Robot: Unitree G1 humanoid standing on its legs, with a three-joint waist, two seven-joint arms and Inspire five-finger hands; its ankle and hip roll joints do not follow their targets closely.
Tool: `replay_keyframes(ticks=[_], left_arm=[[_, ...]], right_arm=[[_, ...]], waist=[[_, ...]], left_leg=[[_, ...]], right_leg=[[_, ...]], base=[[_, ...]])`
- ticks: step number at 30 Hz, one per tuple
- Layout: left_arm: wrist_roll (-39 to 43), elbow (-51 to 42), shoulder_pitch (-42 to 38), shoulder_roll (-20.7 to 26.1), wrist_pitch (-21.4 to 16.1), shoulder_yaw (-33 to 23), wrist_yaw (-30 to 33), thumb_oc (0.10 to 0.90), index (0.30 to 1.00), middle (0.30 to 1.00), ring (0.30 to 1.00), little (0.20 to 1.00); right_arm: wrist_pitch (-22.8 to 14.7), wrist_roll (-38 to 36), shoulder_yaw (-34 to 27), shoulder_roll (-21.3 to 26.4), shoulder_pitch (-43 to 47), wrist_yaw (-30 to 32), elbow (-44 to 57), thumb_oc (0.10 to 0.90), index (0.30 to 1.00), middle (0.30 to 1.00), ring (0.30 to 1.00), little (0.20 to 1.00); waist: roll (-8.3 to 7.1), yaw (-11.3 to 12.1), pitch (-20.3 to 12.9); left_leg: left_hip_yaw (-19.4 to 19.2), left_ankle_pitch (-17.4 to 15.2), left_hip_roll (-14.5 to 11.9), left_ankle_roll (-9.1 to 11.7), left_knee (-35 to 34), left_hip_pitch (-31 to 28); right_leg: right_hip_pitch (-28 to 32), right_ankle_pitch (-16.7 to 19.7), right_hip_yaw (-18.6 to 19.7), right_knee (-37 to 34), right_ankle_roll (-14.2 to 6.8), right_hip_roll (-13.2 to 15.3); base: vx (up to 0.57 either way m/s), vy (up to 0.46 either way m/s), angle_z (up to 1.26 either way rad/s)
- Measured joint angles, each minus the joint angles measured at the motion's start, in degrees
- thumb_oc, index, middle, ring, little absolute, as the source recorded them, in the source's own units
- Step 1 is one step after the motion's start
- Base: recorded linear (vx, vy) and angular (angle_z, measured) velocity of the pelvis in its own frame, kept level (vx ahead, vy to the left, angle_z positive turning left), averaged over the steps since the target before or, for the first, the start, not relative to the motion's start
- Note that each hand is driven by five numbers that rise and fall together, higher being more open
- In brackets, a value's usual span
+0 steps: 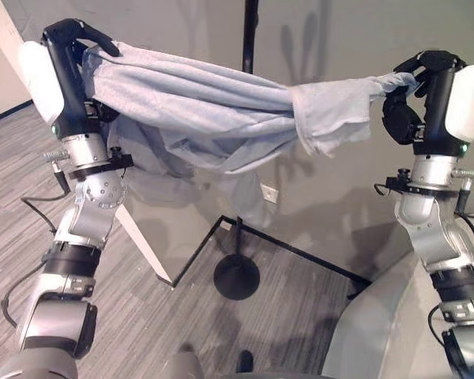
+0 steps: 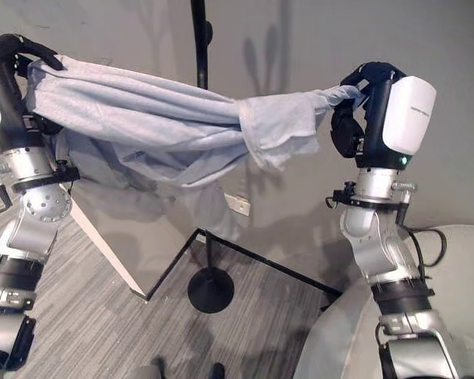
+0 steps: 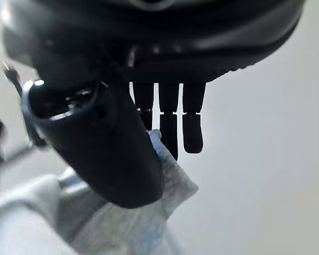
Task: Hang the clothes on the sofa on the clothes rack.
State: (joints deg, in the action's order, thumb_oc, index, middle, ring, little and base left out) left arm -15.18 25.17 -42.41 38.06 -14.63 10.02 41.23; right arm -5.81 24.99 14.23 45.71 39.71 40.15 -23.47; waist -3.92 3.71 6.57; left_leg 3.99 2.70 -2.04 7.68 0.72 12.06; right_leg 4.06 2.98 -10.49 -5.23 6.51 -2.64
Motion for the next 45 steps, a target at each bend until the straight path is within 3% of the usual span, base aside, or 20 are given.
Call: replay_keyframes(ticks=[1, 2, 5, 6, 7, 11, 16, 20, 21, 22, 23, 24, 28, 33, 39, 45], left_arm=[[0.1, 1.5, -1.3, 0.8, 0.0, 1.9, -0.1, 0.4, 0.3, 0.3, 0.3, 0.3], [0.1, 1.5, -1.5, 1.2, 0.0, 2.4, -0.1, 0.4, 0.3, 0.3, 0.3, 0.3], [0.4, 1.8, -1.7, 3.7, 0.1, 2.9, -0.6, 0.4, 0.3, 0.3, 0.3, 0.3], [1.0, 1.3, -1.9, 4.7, -0.5, 3.6, 0.1, 0.4, 0.3, 0.3, 0.3, 0.3], [1.1, 0.1, -1.9, 4.8, -1.6, 4.7, 0.9, 0.4, 0.3, 0.3, 0.3, 0.3], [1.0, -7.0, -1.8, 4.7, -4.2, 8.1, 1.7, 0.4, 0.3, 0.3, 0.3, 0.3], [1.8, -3.9, -0.4, 4.5, -3.9, 7.4, -1.3, 0.4, 0.3, 0.3, 0.3, 0.3], [6.2, -7.4, 7.6, -0.1, -3.7, 2.0, -4.4, 0.4, 0.3, 0.3, 0.3, 0.3], [6.3, -7.6, 8.8, -0.7, -3.3, 1.8, -5.0, 0.439, 0.359, 0.359, 0.359, 0.359], [6.3, -8.0, 11.4, -2.5, -2.7, 1.1, -5.8, 0.596, 0.594, 0.594, 0.594, 0.594], [6.3, -7.7, 12.7, -3.5, -2.4, 1.1, -6.4, 0.67, 0.705, 0.705, 0.705, 0.705], [6.3, -7.8, 13.7, -4.6, -1.8, 1.1, -6.9, 0.8, 0.9, 0.9, 0.9, 0.9], [8.7, -9.4, 21.8, -13.4, 0.0, 0.0, -7.4, 0.8, 0.9, 0.9, 0.9, 0.9], [13.1, -9.4, 30.3, -19.8, 0.5, -1.8, -8.2, 0.8, 0.9, 0.9, 0.9, 0.9], [17.1, -9.2, 37.9, -22.7, -0.5, -1.5, -9.9, 0.8, 0.9, 0.9, 0.9, 0.9], [21.3, -5.6, 42.1, -24.9, -1.6, -1.6, -11.5, 0.8, 0.9, 0.9, 0.9, 0.9]], right_arm=[[0.4, -1.2, 2.4, 0.9, 3.7, 0.1, -3.1, 0.4, 0.3, 0.3, 0.3, 0.3], [0.6, -1.3, 2.5, 1.0, 4.5, 0.1, -3.4, 0.4, 0.3, 0.3, 0.3, 0.3], [1.5, -1.6, 3.4, 1.2, 5.9, 0.1, -3.1, 0.4, 0.3, 0.3, 0.3, 0.3], [1.6, -1.6, 3.4, 3.1, 7.7, 0.2, -3.3, 0.4, 0.3, 0.3, 0.3, 0.3], [1.7, -1.7, 3.3, 4.2, 8.3, 1.0, -4.6, 0.4, 0.3, 0.3, 0.3, 0.3], [4.5, -3.4, 2.8, 7.9, 12.2, 1.2, -9.7, 0.4, 0.3, 0.3, 0.3, 0.3], [3.9, -4.0, 2.4, 4.5, 6.6, 0.7, -10.4, 0.4, 0.3, 0.3, 0.3, 0.3], [3.9, -3.8, 0.5, 1.3, -7.0, -2.9, -5.3, 0.4, 0.3, 0.3, 0.3, 0.3], [3.9, -3.4, 0.3, 0.8, -9.3, -3.6, -4.3, 0.4, 0.3, 0.3, 0.3, 0.3], [3.8, -2.9, 0.0, -0.7, -13.1, -4.1, -3.0, 0.4, 0.3, 0.3, 0.3, 0.3], [3.8, -2.9, 0.0, -1.6, -14.6, -4.9, -2.7, 0.4, 0.3, 0.3, 0.3, 0.3], [3.8, -2.8, 0.0, -2.6, -15.7, -5.7, -2.7, 0.4, 0.3, 0.3, 0.3, 0.3], [4.2, -2.7, -0.1, -12.5, -22.5, -7.9, -3.3, 0.4, 0.3, 0.3, 0.3, 0.3], [3.4, -2.9, 3.9, -19.6, -26.2, -11.2, -6.4, 0.4, 0.3, 0.3, 0.3, 0.3], [1.2, -2.9, 8.9, -22.6, -26.6, -13.2, -8.3, 0.4, 0.3, 0.3, 0.3, 0.3], [0.0, -3.0, 10.1, -24.1, -27.0, -13.5, -9.6, 0.4, 0.3, 0.3, 0.3, 0.3]], waist=[[1.53, 0.6, 1.0], [2.08, 0.8, 1.2], [2.46, 0.6, 1.1], [5.27, 0.4, 0.5], [5.46, -0.1, 0.5], [4.76, 0.6, 0.3], [4.85, 0.4, -0.9], [5.41, -1.2, -2.4], [5.39, -1.3, -2.4], [5.28, -1.5, -2.4], [5.24, -1.7, -2.4], [5.22, -1.8, -2.4], [4.07, -1.9, -2.4], [3.46, -1.0, -2.3], [2.63, 0.3, -2.6], [2.2, 0.9, -3.5]], left_leg=[[0.6, 2.0, 0.1, -0.1, -1.7, 0.1], [0.5, 2.8, 0.1, -0.2, -1.2, 0.7], [-0.1, 4.0, -0.5, -1.7, -0.7, -2.0], [0.1, 5.3, -2.1, -2.0, -2.7, -6.3], [0.3, 9.3, -2.0, -3.6, -4.5, -7.5], [-1.0, 9.1, 2.9, -5.8, -5.9, -8.8], [-2.0, 6.6, 2.8, -5.9, -6.0, -10.6], [-2.3, 6.7, 2.9, -6.3, -5.9, -10.5], [-2.3, 7.0, 2.9, -6.7, -5.9, -10.5], [-2.4, 6.9, 2.9, -6.8, -5.9, -10.5], [-2.4, 6.9, 2.9, -6.9, -5.9, -10.4], [-2.4, 6.9, 2.9, -6.9, -5.9, -10.3], [-1.9, 6.8, 2.8, -6.8, -5.9, -9.9], [-1.3, 6.7, 2.9, -6.6, -5.9, -9.4], [-0.6, 6.6, 3.0, -6.4, -6.0, -9.3], [0.5, 6.7, 3.2, -6.2, -6.0, -8.4]], right_leg=[[1.5, -0.2, 0.4, 0.1, 0.5, -0.8], [2.3, -0.6, 0.7, 0.0, 0.7, -1.1], [4.6, -2.4, 2.7, 0.1, -0.9, -1.4], [5.7, -3.7, 3.6, 0.1, -2.4, -2.9], [6.5, -4.3, 3.6, 0.1, -3.3, -2.6], [7.2, -6.8, 3.5, 0.1, -7.1, 2.5], [8.0, -7.5, 4.7, 0.4, -7.2, 2.7], [8.1, -7.4, 5.0, 0.1, -7.0, 2.8], [8.0, -7.4, 5.1, 0.1, -7.0, 2.8], [8.2, -7.4, 5.1, 0.1, -7.0, 2.8], [8.1, -7.5, 5.2, 0.0, -7.0, 2.8], [8.0, -7.5, 5.2, 0.0, -7.0, 2.8], [7.8, -8.0, 4.6, 0.0, -7.2, 2.6], [7.2, -8.2, 3.8, 0.0, -7.2, 2.5], [7.4, -8.3, 3.2, -0.1, -7.3, 2.4], [7.0, -8.4, 2.0, -0.2, -7.2, 2.3]], base=[[0.16, 0.039, -0.3], [0.24, 0.08, -0.27], [0.19, 0.083, -0.34], [0.23, 0.12, -0.3], [0.2, 0.106, -0.06], [0.11, 0.062, 0.09], [0.07, 0.058, -0.13], [0.03, 0.015, -0.07], [0.02, 0.009, -0.06], [-0.03, 0.008, -0.05], [0.04, -0.007, -0.02], [0.0, 0.0, 0.0], [0.01, -0.015, 0.07], [0.0, -0.024, 0.07], [0.0, -0.011, 0.06], [0.0, -0.002, 0.09]])
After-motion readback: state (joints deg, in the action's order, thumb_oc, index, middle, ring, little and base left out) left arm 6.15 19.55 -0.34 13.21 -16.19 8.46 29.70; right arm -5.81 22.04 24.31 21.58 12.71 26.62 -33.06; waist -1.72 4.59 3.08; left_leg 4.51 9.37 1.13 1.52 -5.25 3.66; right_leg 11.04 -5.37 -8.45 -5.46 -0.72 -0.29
